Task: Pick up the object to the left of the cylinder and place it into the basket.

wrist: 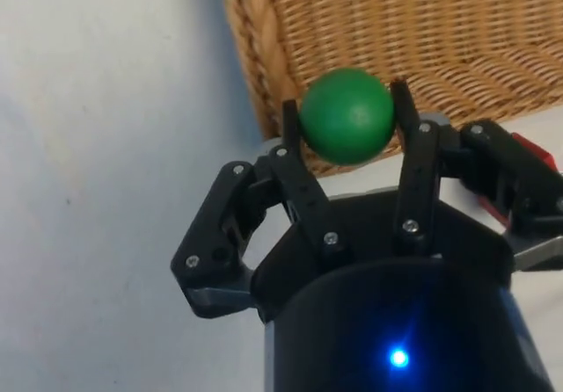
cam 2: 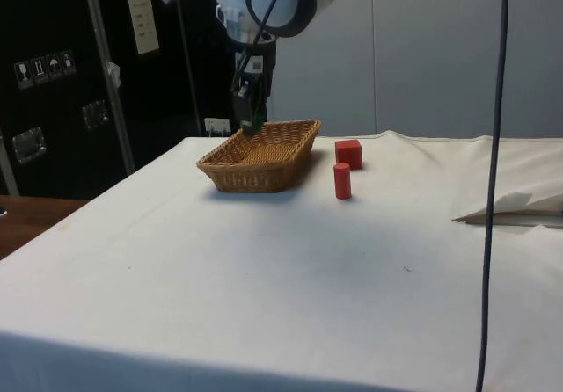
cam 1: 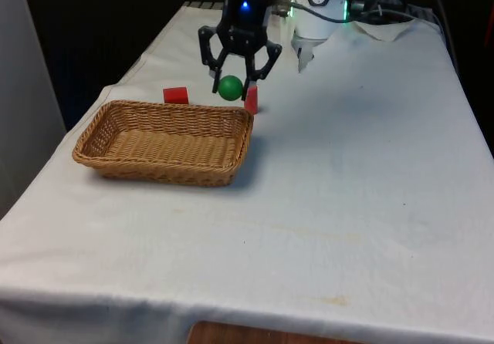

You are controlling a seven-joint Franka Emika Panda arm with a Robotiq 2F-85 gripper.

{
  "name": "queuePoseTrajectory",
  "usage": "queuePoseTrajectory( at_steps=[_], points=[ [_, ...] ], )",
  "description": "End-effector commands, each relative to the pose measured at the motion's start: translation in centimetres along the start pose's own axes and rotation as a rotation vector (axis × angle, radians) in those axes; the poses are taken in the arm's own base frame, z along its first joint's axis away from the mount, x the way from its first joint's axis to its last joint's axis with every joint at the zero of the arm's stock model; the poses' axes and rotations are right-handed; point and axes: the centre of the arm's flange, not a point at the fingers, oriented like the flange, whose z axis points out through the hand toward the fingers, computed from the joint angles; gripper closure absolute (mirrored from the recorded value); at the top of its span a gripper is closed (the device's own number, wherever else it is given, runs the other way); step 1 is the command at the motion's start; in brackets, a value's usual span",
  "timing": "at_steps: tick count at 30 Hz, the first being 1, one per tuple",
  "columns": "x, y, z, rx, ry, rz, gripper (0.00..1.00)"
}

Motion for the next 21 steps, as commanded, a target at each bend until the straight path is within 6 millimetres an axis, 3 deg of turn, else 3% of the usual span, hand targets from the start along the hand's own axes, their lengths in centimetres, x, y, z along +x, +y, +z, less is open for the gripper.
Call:
queuePoseTrajectory(
  at_steps=[1,12,21],
  points=[
    [0.1,0.6,0.1,0.008,0.009,0.000,1.00],
    [0.3,3.5,1.4,-0.012,-0.001,0.016,1.00],
    [0.2,5.9,4.2,-0.019,-0.013,0.036,1.00]
  ],
)
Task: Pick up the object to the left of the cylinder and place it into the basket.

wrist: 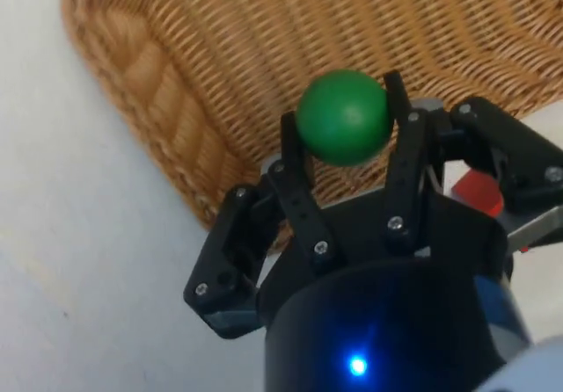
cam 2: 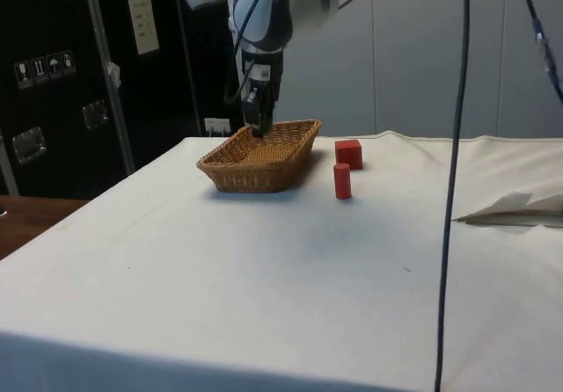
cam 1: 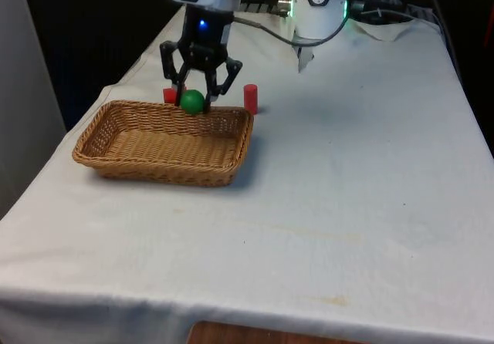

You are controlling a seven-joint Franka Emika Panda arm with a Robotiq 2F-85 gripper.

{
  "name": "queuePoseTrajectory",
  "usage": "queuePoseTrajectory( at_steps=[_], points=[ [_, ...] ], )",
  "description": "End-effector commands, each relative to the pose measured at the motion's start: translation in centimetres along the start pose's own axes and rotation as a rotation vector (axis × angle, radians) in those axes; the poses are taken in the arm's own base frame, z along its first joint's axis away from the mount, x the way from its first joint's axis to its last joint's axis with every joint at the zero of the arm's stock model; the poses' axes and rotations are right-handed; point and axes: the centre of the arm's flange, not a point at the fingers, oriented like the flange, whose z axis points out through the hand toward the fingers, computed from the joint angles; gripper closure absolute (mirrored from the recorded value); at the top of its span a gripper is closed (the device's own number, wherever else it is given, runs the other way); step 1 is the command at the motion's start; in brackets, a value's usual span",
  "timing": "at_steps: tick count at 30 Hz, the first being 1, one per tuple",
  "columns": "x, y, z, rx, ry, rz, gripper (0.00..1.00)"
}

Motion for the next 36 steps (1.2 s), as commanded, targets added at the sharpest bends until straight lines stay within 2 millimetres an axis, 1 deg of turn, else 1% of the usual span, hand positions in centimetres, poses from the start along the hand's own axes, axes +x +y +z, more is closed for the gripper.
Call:
queuePoseTrajectory(
  at_steps=[1,5,8,9,14,16,17,25,27,28,33,34,35,36],
  points=[
    [0.2,0.2,0.2,0.012,0.010,-0.002,1.00],
    [0.4,1.1,1.3,0.007,0.009,0.005,1.00],
    [0.4,2.0,2.7,0.001,0.006,0.012,1.00],
    [0.2,1.8,2.4,-0.008,-0.004,0.013,1.00],
    [0.2,3.3,4.8,0.001,0.003,0.030,1.00],
    [0.1,3.5,5.5,0.003,0.003,0.034,1.00],
    [-0.1,3.5,5.3,-0.011,-0.008,0.035,1.00],
    [-0.6,4.6,8.5,0.011,0.002,0.055,1.00],
    [-0.9,4.5,8.7,0.001,-0.009,0.058,1.00],
    [-0.6,4.6,8.8,0.013,0.002,0.059,1.00],
    [-0.5,4.6,8.6,0.013,0.008,0.063,1.00],
    [-0.5,4.6,8.7,0.009,0.003,0.062,0.84],
    [-0.5,4.5,8.5,0.011,0.009,0.061,0.84],
    [-0.5,4.5,8.5,0.011,0.009,0.063,0.75]
  ],
)
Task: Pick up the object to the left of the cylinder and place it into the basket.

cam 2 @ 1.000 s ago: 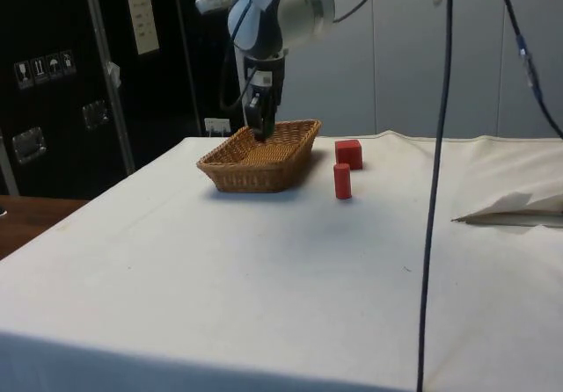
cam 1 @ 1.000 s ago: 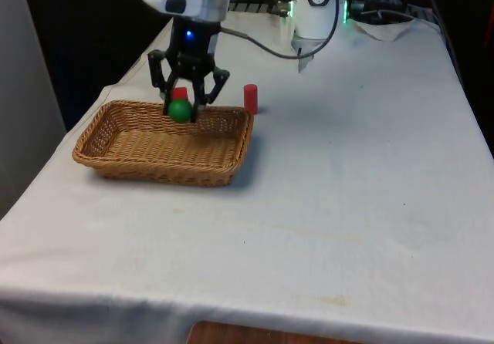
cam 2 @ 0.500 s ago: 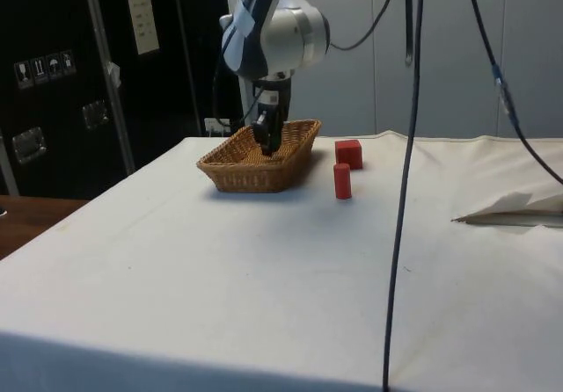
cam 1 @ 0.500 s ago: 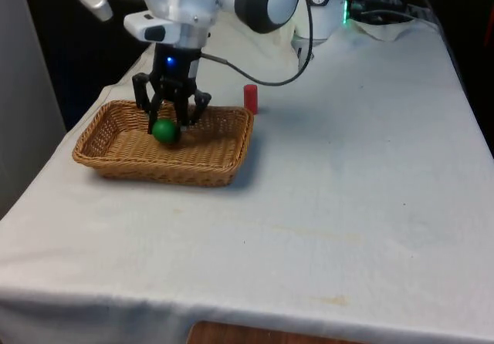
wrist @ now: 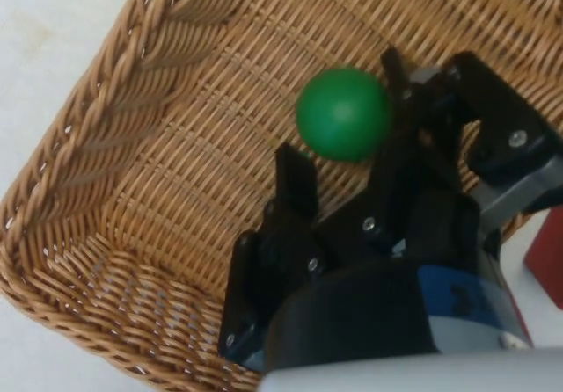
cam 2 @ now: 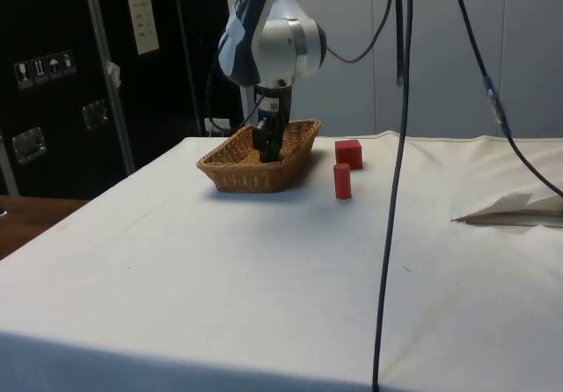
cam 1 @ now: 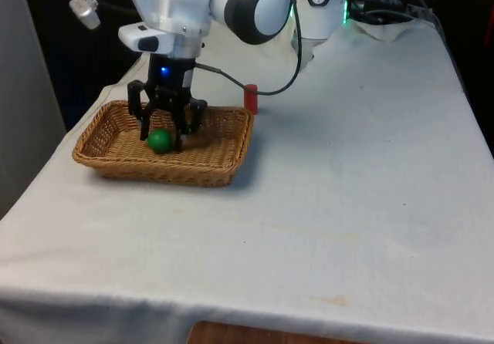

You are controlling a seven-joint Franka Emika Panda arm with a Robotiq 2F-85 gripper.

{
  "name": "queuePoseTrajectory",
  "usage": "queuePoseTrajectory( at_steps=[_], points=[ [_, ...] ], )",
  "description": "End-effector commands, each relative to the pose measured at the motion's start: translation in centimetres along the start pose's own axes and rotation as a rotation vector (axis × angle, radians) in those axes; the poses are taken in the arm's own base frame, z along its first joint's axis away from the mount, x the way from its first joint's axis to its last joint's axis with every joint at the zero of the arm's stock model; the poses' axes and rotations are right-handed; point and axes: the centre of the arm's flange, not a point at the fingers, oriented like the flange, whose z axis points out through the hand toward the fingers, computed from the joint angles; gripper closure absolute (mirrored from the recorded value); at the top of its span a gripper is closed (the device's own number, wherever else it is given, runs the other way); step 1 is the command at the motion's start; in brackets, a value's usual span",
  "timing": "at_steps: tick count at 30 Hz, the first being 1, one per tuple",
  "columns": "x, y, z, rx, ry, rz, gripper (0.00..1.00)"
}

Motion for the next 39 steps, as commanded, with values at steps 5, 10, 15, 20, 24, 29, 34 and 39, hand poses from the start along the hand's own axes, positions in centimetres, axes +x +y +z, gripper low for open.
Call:
queuePoseTrajectory(
  at_steps=[5,10,15,20,24,29,34,39],
  points=[
    [-0.1,-0.2,-0.3,0.002,0.003,0.000,0.12],
    [-0.1,-0.2,-0.4,0.001,0.004,-0.001,0.00],
    [-0.1,-0.1,-0.2,-0.004,0.000,-0.001,0.00],
    [0.5,0.6,-2.3,-0.001,0.011,0.003,0.00],
    [1.1,0.9,-3.4,0.007,0.025,0.003,0.00],
    [1.5,1.4,-5.1,0.009,0.028,0.005,0.00],
    [2.2,1.8,-6.4,0.017,0.054,0.008,0.00],
    [2.6,2.3,-8.4,0.018,0.056,0.005,0.00]
  ],
)
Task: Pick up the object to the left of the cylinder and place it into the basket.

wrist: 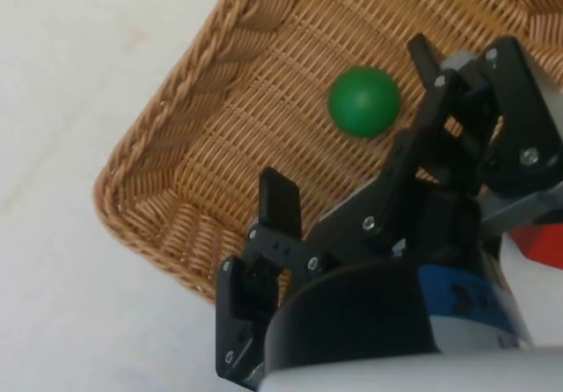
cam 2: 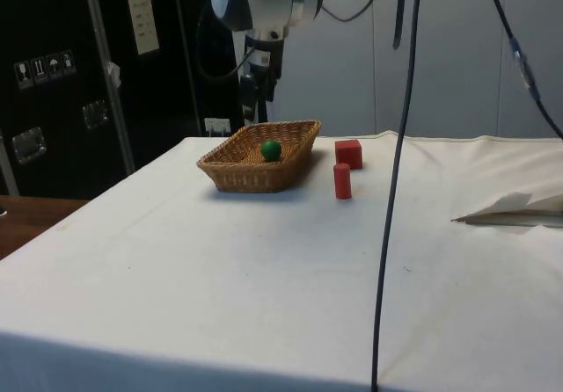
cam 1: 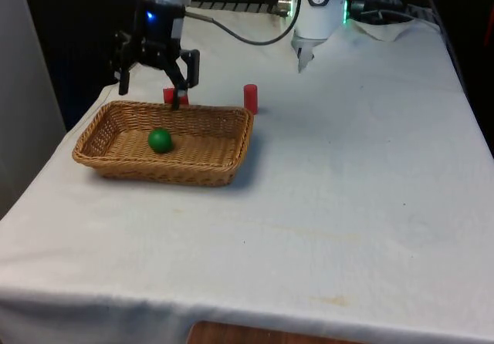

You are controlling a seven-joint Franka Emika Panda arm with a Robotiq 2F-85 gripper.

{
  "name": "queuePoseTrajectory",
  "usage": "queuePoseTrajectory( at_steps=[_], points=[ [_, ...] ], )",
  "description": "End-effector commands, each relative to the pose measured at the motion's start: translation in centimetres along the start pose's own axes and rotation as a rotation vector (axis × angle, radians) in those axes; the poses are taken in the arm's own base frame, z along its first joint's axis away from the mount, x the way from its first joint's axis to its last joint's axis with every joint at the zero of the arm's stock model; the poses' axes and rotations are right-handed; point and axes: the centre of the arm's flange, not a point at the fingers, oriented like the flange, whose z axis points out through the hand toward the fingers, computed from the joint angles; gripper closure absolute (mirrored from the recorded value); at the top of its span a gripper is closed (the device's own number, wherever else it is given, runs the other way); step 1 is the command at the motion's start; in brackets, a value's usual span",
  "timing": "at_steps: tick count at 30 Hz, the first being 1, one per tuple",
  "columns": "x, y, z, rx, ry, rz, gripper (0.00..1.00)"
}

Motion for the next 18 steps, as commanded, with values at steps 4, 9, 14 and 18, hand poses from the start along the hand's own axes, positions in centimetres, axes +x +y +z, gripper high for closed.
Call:
queuePoseTrajectory(
  at_steps=[4,9,14,18],
  points=[
    [0.4,0.4,-1.2,-0.001,-0.001,-0.001,0.00],
    [1.2,0.7,-3.0,0.006,0.017,-0.001,0.00],
    [1.5,0.7,-3.7,0.007,0.028,-0.004,0.00],
    [1.5,0.6,-3.7,0.011,0.034,-0.006,0.00]
  ],
)
